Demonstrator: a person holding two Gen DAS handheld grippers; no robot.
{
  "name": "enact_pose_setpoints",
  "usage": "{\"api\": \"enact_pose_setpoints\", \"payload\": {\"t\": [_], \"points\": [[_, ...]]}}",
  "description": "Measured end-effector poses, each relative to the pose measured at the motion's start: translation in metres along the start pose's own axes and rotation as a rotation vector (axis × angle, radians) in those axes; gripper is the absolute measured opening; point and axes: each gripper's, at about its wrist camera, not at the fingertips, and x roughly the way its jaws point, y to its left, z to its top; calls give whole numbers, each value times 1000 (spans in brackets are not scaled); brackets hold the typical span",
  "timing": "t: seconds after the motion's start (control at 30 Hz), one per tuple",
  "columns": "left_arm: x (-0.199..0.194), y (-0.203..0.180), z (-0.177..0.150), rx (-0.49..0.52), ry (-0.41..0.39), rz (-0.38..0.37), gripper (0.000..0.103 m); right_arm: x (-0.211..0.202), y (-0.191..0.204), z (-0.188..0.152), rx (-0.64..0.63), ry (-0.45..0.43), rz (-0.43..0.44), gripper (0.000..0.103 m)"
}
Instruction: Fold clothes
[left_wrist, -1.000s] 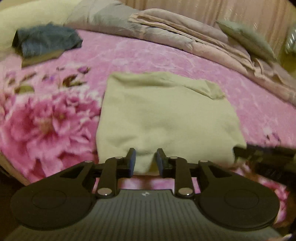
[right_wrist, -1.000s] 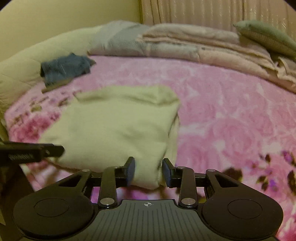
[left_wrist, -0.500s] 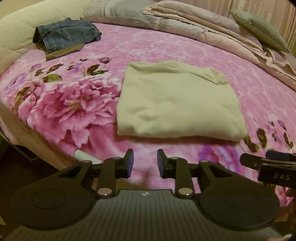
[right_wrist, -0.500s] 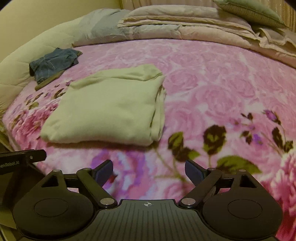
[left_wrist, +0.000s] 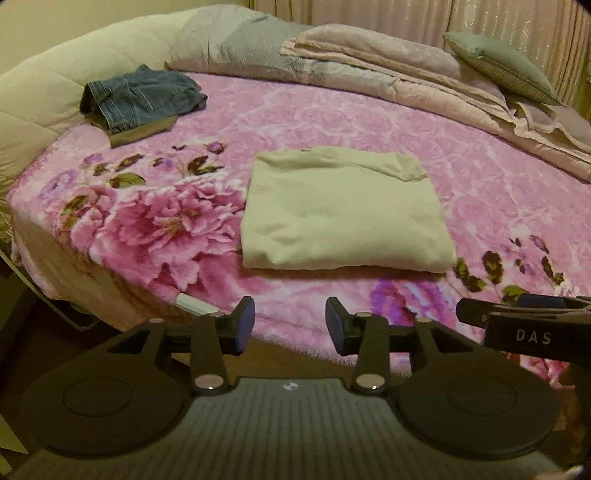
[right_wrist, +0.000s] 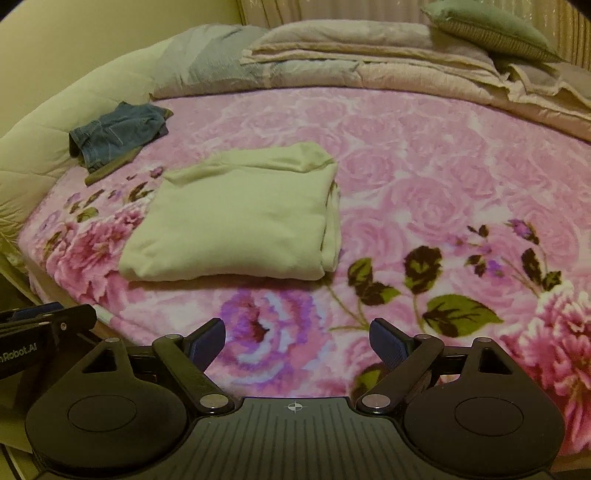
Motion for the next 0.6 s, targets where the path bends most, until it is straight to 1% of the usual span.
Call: {"api": "enact_pose_setpoints", "payload": {"t": [0.23, 0.33, 0.47, 0.6], "points": [[-33, 7, -14, -3, -38, 17, 40, -27, 12, -13, -13, -32, 4, 88], [-45, 7, -20, -4, -59, 9, 41, -39, 16, -19, -27, -46, 8, 88], [-57, 6, -26, -3, -81, -5, 42, -51, 21, -27, -45, -61, 14, 88], [-61, 6, -30, -3, -84, -11, 42, -54, 22, -32, -59, -62, 17, 89]]}}
